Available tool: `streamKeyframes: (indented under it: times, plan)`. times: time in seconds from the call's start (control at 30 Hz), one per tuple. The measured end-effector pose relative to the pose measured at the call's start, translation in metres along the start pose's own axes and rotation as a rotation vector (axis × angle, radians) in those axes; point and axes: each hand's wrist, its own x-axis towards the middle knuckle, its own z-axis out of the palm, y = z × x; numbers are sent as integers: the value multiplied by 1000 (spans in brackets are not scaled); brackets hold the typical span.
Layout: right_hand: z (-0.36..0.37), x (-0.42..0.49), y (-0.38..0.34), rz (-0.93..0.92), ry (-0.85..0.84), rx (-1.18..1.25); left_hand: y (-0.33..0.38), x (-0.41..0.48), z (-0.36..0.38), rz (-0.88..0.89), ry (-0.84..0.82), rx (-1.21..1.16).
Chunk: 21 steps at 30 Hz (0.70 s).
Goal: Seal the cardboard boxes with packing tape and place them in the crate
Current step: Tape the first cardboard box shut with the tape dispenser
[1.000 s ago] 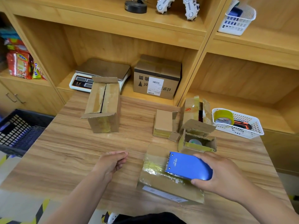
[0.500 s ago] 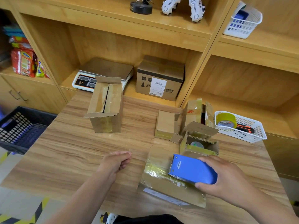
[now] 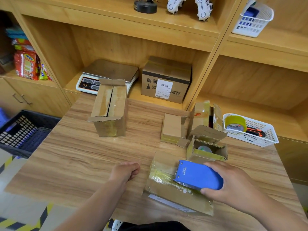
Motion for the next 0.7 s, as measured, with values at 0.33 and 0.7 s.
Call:
streamKeyframes:
  times: [0.33,0.7]
  plan:
    - [3,2,4,-8,3,-1,-26,-12,23,120,-16,158]
    - [5,1,8,-24,9,-14,-37,-8,16,127,60,449]
